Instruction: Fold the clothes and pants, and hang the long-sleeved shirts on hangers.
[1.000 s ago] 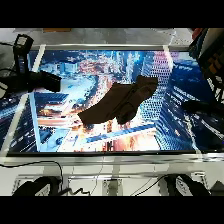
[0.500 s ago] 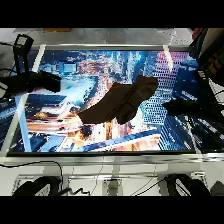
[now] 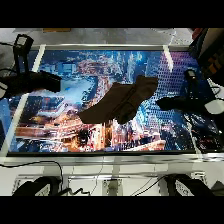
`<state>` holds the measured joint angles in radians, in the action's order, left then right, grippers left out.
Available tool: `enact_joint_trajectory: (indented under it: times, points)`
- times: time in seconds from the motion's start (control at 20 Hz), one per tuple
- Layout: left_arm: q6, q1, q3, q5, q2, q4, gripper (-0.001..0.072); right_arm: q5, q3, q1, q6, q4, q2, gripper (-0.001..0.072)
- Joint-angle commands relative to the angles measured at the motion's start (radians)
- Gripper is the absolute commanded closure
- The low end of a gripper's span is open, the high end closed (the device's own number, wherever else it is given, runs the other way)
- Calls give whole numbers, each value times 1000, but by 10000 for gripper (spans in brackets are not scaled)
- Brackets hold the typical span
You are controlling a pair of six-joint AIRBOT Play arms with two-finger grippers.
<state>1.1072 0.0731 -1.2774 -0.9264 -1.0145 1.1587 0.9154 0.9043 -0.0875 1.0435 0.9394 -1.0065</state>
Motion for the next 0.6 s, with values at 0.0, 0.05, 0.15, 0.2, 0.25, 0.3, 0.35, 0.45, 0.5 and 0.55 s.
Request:
enact_joint_trajectory:
  times: [0.0, 0.05, 0.15, 0.2, 0.25, 0.3, 0.35, 0.45, 0.5, 0.55]
  points:
    - [0, 0, 0, 11, 0, 0, 697, -52, -5, 49, 1, -10, -137, 202]
    - [1, 0, 0, 26, 0, -14, 697, -91, -5, 76, 2, -10, -175, 202]
    - [6, 0, 0, 32, 0, -64, 697, -186, -5, 135, 29, -14, -251, 202]
    - [7, 1, 0, 33, 0, -90, 697, -243, -5, 162, 71, -18, -286, 203]
    - [7, 0, 0, 33, 0, -111, 697, -299, -5, 185, 128, -24, -320, 205]
    - [7, 0, 0, 33, 0, -115, 697, -344, -5, 200, 183, -29, -348, 205]
    - [7, 1, 0, 32, 0, -116, 695, -378, -4, 209, 208, -46, -373, 206]
    - [7, 1, 0, 33, -3, -115, 684, -393, 5, 213, 206, -110, -423, 216]
    - [7, 1, 1, 31, -6, -112, 544, -383, 21, 213, 206, -126, -452, 232]
    - [7, 1, 1, 29, -11, -113, 241, -376, 41, 213, 206, -140, -476, 232]
